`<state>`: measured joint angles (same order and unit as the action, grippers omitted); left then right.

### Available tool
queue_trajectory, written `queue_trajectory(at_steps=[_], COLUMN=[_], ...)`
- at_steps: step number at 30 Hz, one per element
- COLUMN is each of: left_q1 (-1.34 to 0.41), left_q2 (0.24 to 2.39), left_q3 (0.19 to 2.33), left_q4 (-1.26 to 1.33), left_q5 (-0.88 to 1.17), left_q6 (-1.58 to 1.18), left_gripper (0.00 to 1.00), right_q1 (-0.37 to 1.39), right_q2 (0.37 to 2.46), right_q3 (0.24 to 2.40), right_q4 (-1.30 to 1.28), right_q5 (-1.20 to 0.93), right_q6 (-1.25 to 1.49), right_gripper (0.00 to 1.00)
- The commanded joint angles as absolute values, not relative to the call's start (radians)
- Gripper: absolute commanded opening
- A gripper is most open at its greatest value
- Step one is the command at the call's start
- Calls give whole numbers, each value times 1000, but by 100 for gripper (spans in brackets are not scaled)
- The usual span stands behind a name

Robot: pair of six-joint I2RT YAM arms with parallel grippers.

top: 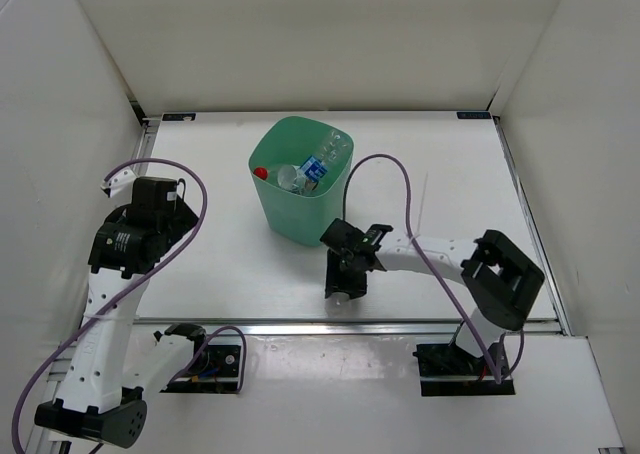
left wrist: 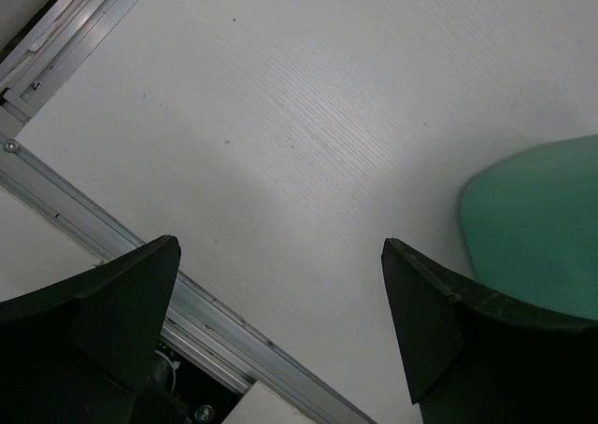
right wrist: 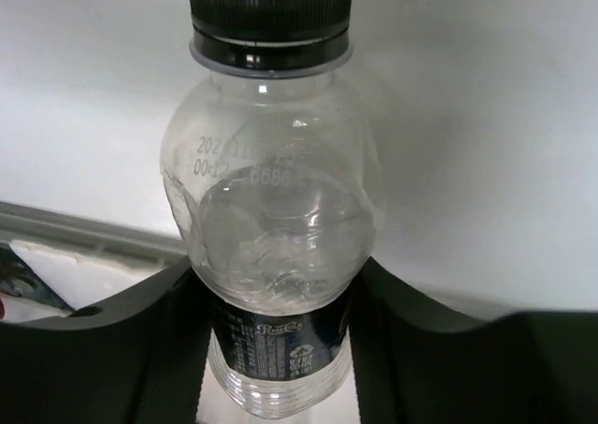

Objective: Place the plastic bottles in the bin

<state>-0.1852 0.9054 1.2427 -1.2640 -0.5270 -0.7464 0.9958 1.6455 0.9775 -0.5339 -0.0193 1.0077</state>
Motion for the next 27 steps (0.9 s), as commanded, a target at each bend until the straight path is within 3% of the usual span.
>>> queue_trajectory(at_steps=[1, 3, 8, 15, 17, 19, 23, 27], left_q1=[-181, -181, -181, -181, -181, -181, -181, -181], left_q2=[902, 911, 911, 885, 885, 885, 876, 867], left_q3=[1266, 1266, 1275, 1226, 1226, 1226, 1226, 1193], left_q4=[-1240, -1223, -1184, -1126, -1126, -1115, -1091, -1068], left_q5=[-538, -529, -497, -430, -419, -410, -399, -390], left_q6=[-775, -787, -798, -787, -755, -724, -715, -715], left_gripper=[100, 100, 100, 100, 100, 100, 100, 100], right_q1=[994, 994, 985, 850, 804, 759, 739, 715], right_q2=[1507, 1422, 1325, 1616, 1710, 1785, 1852, 1861], right_q3=[1072, 1149, 1602, 2069, 2155, 2212, 2234, 2224], right_q4=[-763, -919, -1084, -1040, -979, -948, -925, -995], right_q5=[50, 78, 225, 192, 116, 39, -79, -147], right_q6=[1017, 999, 902, 724, 698, 698, 687, 649], right_gripper=[38, 36, 34, 35, 46, 48, 62, 100])
